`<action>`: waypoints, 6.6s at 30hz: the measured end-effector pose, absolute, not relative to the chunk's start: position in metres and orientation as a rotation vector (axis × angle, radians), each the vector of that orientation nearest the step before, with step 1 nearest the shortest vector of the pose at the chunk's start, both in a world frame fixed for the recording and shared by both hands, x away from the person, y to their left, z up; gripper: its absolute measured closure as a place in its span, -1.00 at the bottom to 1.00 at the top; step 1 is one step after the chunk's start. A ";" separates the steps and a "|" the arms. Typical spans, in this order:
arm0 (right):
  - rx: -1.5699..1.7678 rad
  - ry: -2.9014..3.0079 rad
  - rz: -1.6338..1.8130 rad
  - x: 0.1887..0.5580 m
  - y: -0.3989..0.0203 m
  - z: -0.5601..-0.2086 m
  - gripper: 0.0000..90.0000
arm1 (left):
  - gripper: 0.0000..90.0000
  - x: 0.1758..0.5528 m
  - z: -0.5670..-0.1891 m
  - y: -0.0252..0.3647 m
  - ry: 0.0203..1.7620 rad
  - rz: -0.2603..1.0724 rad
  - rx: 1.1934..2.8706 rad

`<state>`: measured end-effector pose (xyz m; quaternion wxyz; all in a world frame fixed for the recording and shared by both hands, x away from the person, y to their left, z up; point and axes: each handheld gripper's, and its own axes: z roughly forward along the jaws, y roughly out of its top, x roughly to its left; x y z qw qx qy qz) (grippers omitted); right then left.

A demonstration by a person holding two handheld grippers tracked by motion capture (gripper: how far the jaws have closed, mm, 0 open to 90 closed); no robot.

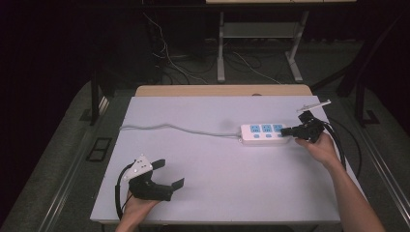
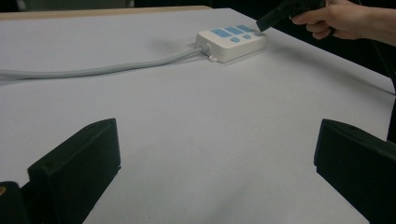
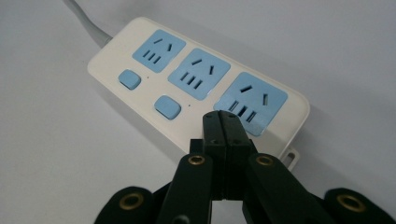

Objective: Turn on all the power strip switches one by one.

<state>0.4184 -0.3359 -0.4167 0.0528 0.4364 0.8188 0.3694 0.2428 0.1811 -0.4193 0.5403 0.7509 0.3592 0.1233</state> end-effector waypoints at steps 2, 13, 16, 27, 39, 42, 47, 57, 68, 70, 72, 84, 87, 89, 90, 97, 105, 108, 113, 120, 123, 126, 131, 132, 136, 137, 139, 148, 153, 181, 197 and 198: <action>1.323 2.485 1.134 0.417 -0.338 -0.413 1.00 | -1.00 0.243 -0.419 0.181 0.852 0.293 1.787; 1.300 2.457 1.176 0.418 -0.342 -0.384 1.00 | -1.00 0.242 -0.419 0.182 0.851 0.294 1.783; 1.285 2.465 1.176 0.419 -0.339 -0.380 1.00 | -1.00 0.242 -0.419 0.182 0.852 0.293 1.782; 1.232 2.495 1.151 0.426 -0.321 -0.367 1.00 | -1.00 0.242 -0.418 0.182 0.848 0.294 1.780; 1.214 2.536 1.113 0.430 -0.306 -0.375 1.00 | -1.00 0.242 -0.418 0.182 0.849 0.292 1.781; 1.217 2.543 1.108 0.430 -0.305 -0.376 1.00 | -1.00 0.242 -0.418 0.182 0.848 0.291 1.782; 1.215 2.549 1.101 0.432 -0.303 -0.379 1.00 | -1.00 0.242 -0.418 0.182 0.848 0.292 1.782; 1.203 2.595 1.065 0.435 -0.295 -0.388 1.00 | -1.00 0.242 -0.418 0.183 0.849 0.293 1.779; 1.205 2.631 1.032 0.437 -0.291 -0.397 1.00 | -1.00 0.242 -0.418 0.183 0.849 0.293 1.777; 1.204 2.636 1.033 0.437 -0.290 -0.398 1.00 | -1.00 0.242 -0.418 0.183 0.850 0.293 1.776; 1.210 2.644 1.027 0.438 -0.290 -0.399 1.00 | -1.00 0.241 -0.418 0.183 0.850 0.294 1.776; 1.234 2.680 1.017 0.440 -0.286 -0.412 1.00 | -1.00 0.242 -0.418 0.184 0.849 0.294 1.776; 1.236 2.676 1.031 0.440 -0.287 -0.413 1.00 | -1.00 0.242 -0.418 0.183 0.847 0.293 1.778; 1.241 2.669 1.037 0.439 -0.288 -0.413 1.00 | -1.00 0.242 -0.418 0.183 0.845 0.291 1.775; 1.238 2.667 1.037 0.439 -0.288 -0.414 1.00 | -1.00 0.242 -0.418 0.183 0.843 0.291 1.778; 1.219 2.668 1.015 0.438 -0.286 -0.414 1.00 | -1.00 0.241 -0.418 0.183 0.843 0.290 1.779; 1.216 2.664 1.026 0.438 -0.287 -0.415 1.00 | -1.00 0.241 -0.418 0.182 0.844 0.288 1.781; 1.214 2.664 1.015 0.437 -0.286 -0.415 1.00 | -1.00 0.241 -0.418 0.182 0.844 0.288 1.783; 1.210 2.665 1.025 0.437 -0.287 -0.416 1.00 | -1.00 0.241 -0.418 0.182 0.843 0.289 1.783; 1.212 2.649 1.048 0.436 -0.288 -0.417 1.00 | -1.00 0.241 -0.418 0.181 0.842 0.291 1.784; 1.198 2.645 1.042 0.435 -0.287 -0.418 1.00 | -1.00 0.241 -0.418 0.181 0.840 0.291 1.787; 1.196 2.641 1.036 0.434 -0.287 -0.418 1.00 | -1.00 0.241 -0.418 0.181 0.842 0.289 1.784; 1.190 2.646 1.032 0.433 -0.286 -0.418 1.00 | -1.00 0.241 -0.418 0.182 0.842 0.289 1.784; 1.187 2.645 1.029 0.432 -0.286 -0.418 1.00 | -1.00 0.241 -0.418 0.182 0.844 0.290 1.784; 1.177 2.648 1.020 0.432 -0.286 -0.417 1.00 | -1.00 0.241 -0.418 0.182 0.842 0.290 1.785; 1.176 2.649 1.017 0.432 -0.285 -0.417 1.00 | -1.00 0.241 -0.418 0.182 0.841 0.291 1.786; 1.172 2.650 1.012 0.432 -0.285 -0.417 1.00 | -1.00 0.241 -0.418 0.182 0.843 0.291 1.784; 1.200 2.629 1.073 0.430 -0.290 -0.421 1.00 | -1.00 0.241 -0.419 0.181 0.841 0.290 1.792; 1.205 2.616 1.048 0.430 -0.287 -0.419 1.00 | -1.00 0.242 -0.419 0.182 0.849 0.288 1.786; 1.114 2.654 1.036 0.432 -0.268 -0.384 1.00 | -1.00 0.242 -0.418 0.183 0.843 0.292 1.784; 1.101 2.691 1.024 0.437 -0.255 -0.394 1.00 | -1.00 0.241 -0.418 0.183 0.843 0.292 1.782; 1.101 2.691 1.024 0.437 -0.254 -0.395 1.00 | -1.00 0.241 -0.418 0.183 0.843 0.292 1.781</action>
